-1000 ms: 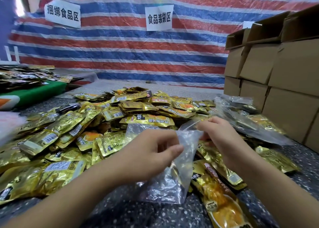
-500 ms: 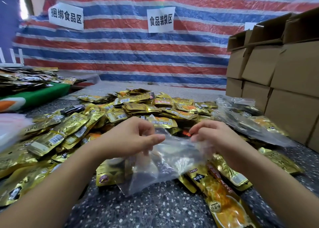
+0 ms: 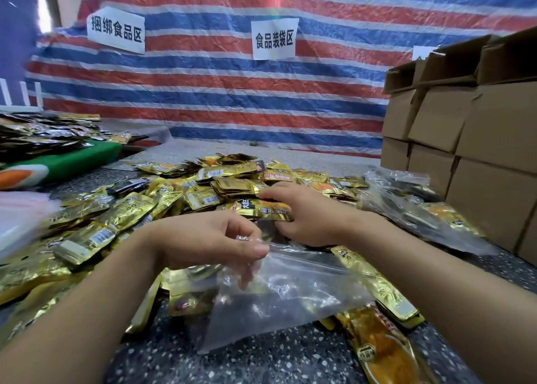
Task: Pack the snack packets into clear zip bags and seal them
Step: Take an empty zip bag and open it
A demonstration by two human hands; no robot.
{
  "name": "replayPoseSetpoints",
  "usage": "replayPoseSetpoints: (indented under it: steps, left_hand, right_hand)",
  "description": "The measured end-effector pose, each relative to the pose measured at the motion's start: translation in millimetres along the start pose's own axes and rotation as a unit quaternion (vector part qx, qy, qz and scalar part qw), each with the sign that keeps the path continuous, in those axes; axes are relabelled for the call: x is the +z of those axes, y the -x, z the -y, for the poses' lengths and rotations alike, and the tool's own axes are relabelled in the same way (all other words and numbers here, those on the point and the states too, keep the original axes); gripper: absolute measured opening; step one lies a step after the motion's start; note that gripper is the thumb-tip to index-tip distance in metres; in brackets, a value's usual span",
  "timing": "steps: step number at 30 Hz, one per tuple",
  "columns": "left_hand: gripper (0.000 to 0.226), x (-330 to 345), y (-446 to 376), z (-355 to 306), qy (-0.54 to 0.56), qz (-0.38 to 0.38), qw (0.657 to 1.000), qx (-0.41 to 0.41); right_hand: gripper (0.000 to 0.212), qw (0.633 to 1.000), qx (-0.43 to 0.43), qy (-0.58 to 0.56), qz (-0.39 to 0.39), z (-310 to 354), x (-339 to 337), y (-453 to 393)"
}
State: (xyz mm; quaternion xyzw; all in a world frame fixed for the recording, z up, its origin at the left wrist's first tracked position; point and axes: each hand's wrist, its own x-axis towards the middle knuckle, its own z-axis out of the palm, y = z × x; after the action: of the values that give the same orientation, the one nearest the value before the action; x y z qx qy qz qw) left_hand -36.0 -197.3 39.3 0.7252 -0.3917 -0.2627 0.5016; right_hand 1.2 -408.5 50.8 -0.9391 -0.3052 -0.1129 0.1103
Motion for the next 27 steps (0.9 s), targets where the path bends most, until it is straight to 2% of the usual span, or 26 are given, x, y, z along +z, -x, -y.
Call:
replayPoseSetpoints:
  steps: [4,9,12,14,16,17,19,21,23,25,27]
  left_hand:
    - [0.015,-4,-1,3,-0.044,0.009,0.999,-0.021]
    - [0.013,-8,1,3,-0.064,0.011,0.997,-0.033]
    - [0.022,-8,2,2,-0.085,0.008,0.996,-0.040]
    - [0.042,-8,2,1,-0.106,-0.009,0.993,-0.041]
    - [0.057,-6,-1,2,-0.103,-0.040,0.993,-0.048]
    - [0.060,-4,-3,2,-0.095,-0.057,0.992,-0.055]
    - [0.056,1,-6,2,-0.093,-0.087,0.990,-0.060]
    - [0.049,3,-8,2,-0.108,-0.114,0.986,-0.056]
    - [0.043,3,-7,1,-0.135,-0.132,0.981,-0.050]
    - [0.039,3,-5,0,-0.155,-0.128,0.978,-0.051]
    - [0.035,5,-5,-1,-0.164,-0.119,0.978,-0.058]
  right_hand:
    - [0.074,0.993,0.024,0.091,0.076,4,5,-21]
    - [0.064,0.984,-0.002,0.170,0.047,9,7,-22]
    - [0.042,0.997,0.043,0.071,-0.006,12,2,-15]
    - [0.020,0.996,0.081,0.018,-0.041,14,-2,-11]
    - [0.008,0.987,0.130,-0.073,-0.058,12,-8,-5]
    - [0.008,0.974,0.157,-0.153,-0.063,10,-13,1]
    - [0.015,0.921,0.199,-0.325,-0.076,5,-25,16]
    - [0.019,0.841,0.205,-0.489,-0.102,2,-33,31]
    - [0.027,0.745,0.179,-0.632,-0.113,1,-35,46]
    - [0.023,0.673,0.148,-0.715,-0.115,2,-33,61]
    - [0.019,0.650,0.135,-0.738,-0.122,2,-28,72]
